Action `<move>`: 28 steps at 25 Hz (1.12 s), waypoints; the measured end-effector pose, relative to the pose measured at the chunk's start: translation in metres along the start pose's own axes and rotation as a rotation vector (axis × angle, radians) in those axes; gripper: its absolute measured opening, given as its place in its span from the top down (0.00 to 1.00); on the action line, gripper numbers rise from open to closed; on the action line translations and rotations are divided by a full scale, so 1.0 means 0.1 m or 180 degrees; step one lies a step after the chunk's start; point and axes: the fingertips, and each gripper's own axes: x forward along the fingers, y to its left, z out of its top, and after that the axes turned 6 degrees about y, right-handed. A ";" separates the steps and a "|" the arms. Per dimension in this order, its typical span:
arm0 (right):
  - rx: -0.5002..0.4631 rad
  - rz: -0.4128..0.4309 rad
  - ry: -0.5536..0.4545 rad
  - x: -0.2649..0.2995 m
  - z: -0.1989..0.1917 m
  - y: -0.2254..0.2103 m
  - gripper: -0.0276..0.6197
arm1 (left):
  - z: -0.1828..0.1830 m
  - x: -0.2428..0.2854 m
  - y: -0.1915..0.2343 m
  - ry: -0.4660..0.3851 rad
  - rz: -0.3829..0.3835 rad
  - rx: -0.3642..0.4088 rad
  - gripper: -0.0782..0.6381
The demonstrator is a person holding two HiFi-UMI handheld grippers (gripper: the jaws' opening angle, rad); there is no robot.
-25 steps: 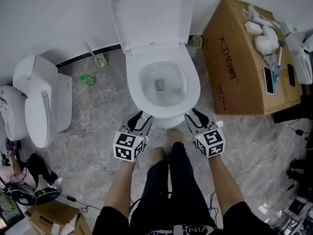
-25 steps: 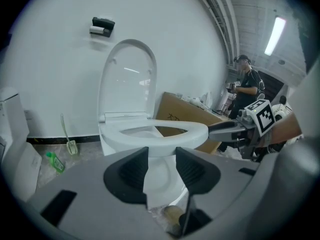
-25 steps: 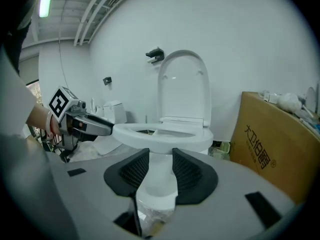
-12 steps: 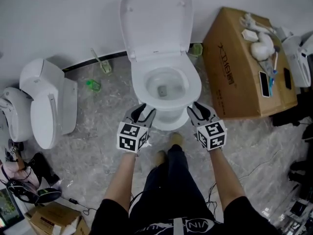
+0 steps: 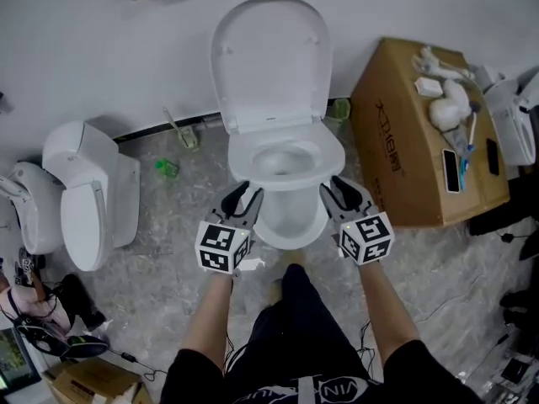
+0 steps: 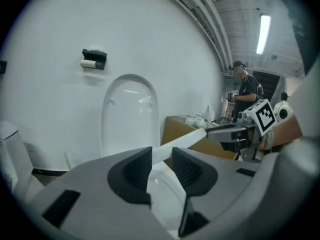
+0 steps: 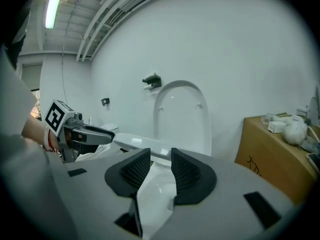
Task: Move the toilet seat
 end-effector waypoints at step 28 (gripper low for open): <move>-0.0197 0.0045 -0.0454 0.83 1.60 -0.75 0.90 | 1.55 0.55 0.88 -0.0639 0.0491 -0.0250 0.81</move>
